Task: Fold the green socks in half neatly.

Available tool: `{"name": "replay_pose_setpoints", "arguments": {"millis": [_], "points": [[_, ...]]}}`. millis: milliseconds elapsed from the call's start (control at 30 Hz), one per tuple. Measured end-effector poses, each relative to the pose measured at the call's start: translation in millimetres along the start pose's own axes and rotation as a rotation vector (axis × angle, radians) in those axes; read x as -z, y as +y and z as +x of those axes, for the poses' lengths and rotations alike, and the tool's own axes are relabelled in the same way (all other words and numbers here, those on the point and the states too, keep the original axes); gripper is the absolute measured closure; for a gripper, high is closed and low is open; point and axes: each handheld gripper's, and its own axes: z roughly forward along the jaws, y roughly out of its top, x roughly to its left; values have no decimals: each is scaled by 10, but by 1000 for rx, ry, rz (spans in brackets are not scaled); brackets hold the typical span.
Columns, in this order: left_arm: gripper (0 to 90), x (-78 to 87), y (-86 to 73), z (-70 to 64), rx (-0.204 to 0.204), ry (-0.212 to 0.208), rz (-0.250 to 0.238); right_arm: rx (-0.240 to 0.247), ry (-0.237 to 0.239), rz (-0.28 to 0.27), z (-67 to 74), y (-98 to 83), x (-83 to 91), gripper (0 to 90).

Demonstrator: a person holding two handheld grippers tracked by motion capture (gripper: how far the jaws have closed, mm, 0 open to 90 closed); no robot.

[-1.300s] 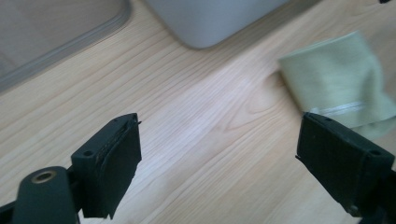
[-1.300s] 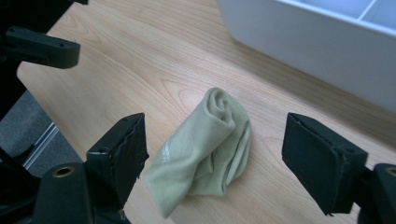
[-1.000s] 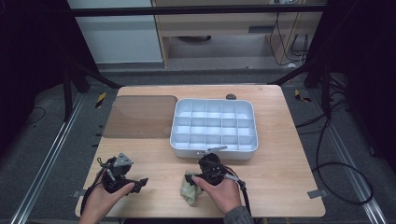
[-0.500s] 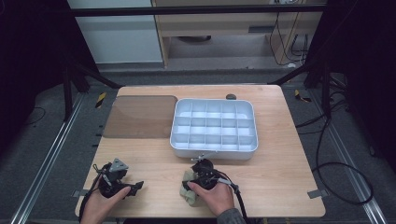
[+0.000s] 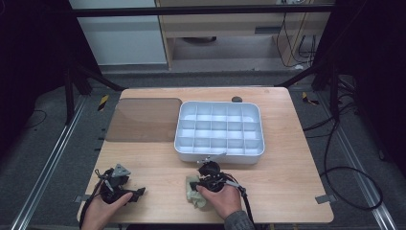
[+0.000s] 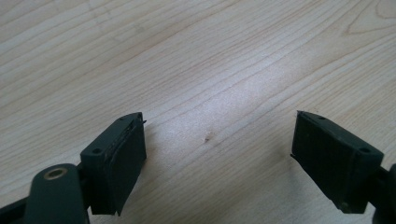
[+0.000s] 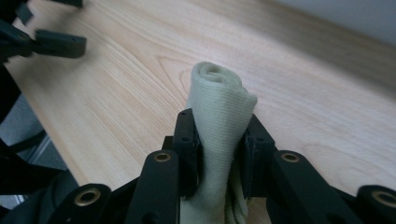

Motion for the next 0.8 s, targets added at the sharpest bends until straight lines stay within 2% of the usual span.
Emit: {"name": "replay_pose_setpoints", "arguments": {"millis": [133,267,567,633,800], "points": [[170,-8,-4,17,3,1,4,-6,14,-39,-41,59,227,720],[167,-13,-13,29,7,9,5,-4,-2,-92,-114,147,565,720],[129,7,-39,59,17,21,-9,-3,-110,-181,-322,359,1370,719],[111,10,-31,68,22,23,-19,-2,-139,-190,-379,401,1502,719],[60,20,-21,83,18,23,-37,-24,-174,-205,-552,487,1746,719]]}}
